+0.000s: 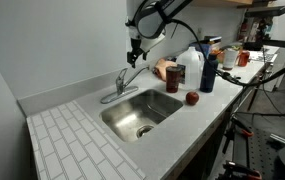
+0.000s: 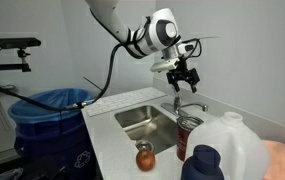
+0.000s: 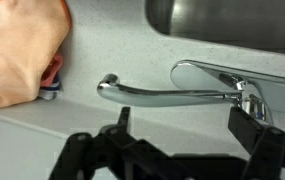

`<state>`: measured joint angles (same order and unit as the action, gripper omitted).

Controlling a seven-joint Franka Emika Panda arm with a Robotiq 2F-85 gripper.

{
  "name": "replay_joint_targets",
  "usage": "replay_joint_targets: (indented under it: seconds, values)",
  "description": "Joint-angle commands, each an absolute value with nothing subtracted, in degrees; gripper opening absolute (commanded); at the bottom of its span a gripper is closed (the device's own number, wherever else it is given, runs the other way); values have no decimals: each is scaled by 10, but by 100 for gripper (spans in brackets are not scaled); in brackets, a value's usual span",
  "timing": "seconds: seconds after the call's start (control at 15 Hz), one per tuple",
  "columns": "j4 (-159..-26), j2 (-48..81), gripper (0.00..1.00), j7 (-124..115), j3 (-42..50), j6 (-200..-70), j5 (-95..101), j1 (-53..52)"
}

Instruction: Move the tap nozzle to the right

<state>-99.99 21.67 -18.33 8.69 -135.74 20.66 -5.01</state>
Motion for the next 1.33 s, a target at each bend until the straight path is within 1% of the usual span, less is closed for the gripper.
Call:
replay_joint_targets:
  seconds: [0.0,0.27,0.6,1.0,1.27]
  values:
    - [-1037,164,100,-172,78,-1366,223,-51]
    - [-1033,168,100,-164,60,-1411,204,-44]
    - [-1015,208,100,-166,57,-1468,212,-49]
    - [-1010,238,100,-158,61,-1489,203,-50]
    - [-1014,237,100,-148,58,-1481,186,-44]
